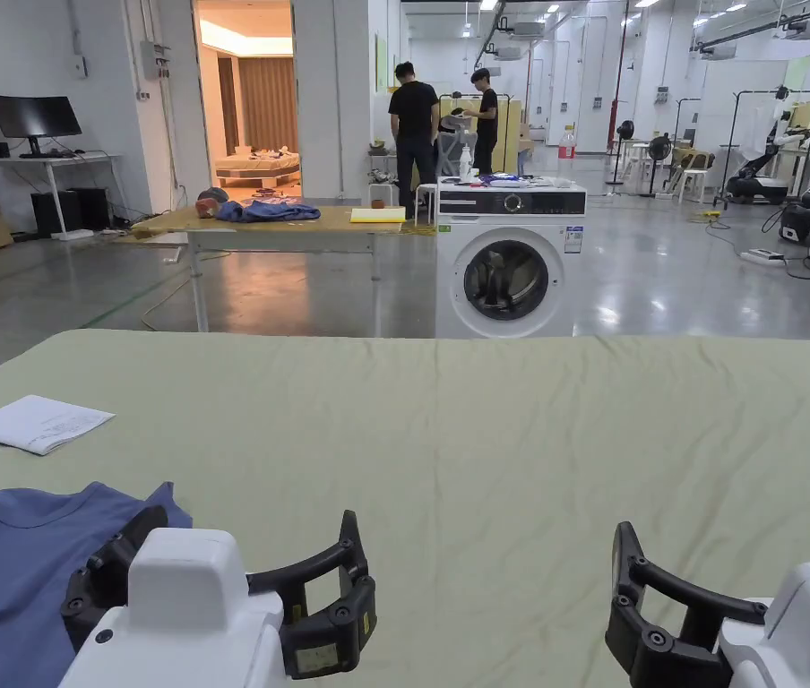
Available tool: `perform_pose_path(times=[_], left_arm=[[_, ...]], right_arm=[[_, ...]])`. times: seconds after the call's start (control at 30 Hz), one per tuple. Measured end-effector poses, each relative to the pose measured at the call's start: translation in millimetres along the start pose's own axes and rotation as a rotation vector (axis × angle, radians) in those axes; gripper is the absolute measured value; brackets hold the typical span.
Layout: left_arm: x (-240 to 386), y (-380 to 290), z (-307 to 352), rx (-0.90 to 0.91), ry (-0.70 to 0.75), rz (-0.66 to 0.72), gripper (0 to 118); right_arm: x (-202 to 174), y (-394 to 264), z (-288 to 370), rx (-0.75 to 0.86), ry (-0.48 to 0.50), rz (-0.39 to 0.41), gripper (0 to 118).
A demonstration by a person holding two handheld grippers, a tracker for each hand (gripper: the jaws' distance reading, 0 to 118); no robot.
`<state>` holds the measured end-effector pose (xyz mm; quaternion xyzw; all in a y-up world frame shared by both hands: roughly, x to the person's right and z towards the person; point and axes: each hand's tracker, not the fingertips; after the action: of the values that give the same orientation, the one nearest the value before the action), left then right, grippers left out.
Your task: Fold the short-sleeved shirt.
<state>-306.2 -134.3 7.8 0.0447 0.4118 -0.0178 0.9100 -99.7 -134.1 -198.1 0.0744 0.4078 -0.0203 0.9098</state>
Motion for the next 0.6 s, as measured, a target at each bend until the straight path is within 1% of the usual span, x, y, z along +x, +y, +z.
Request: perform_pose_path(times=[0.1, 0.33, 0.5, 0.6], left_arm=[[-0.3, 0.7, 0.4, -0.002, 0.002, 0.024, 110], [-0.8, 1.9, -0.3, -0.009, 0.000, 0.003, 110], [-1.2, 1.9, 0.1, -0.015, -0.002, 0.023, 110], [-0.4, 1.5, 0.1, -0.020, 0.003, 0.006, 110]], right_arm=[[0.7, 0.2, -0.1, -0.015, -0.008, -0.016, 118], [-0.8, 1.4, 0.3, -0.015, -0.007, 0.027, 118], [-1.6, 1.9, -0.8, -0.023, -0.002, 0.017, 118], [-1.3, 1.7, -0.9, -0.024, 0.002, 0.014, 118]])
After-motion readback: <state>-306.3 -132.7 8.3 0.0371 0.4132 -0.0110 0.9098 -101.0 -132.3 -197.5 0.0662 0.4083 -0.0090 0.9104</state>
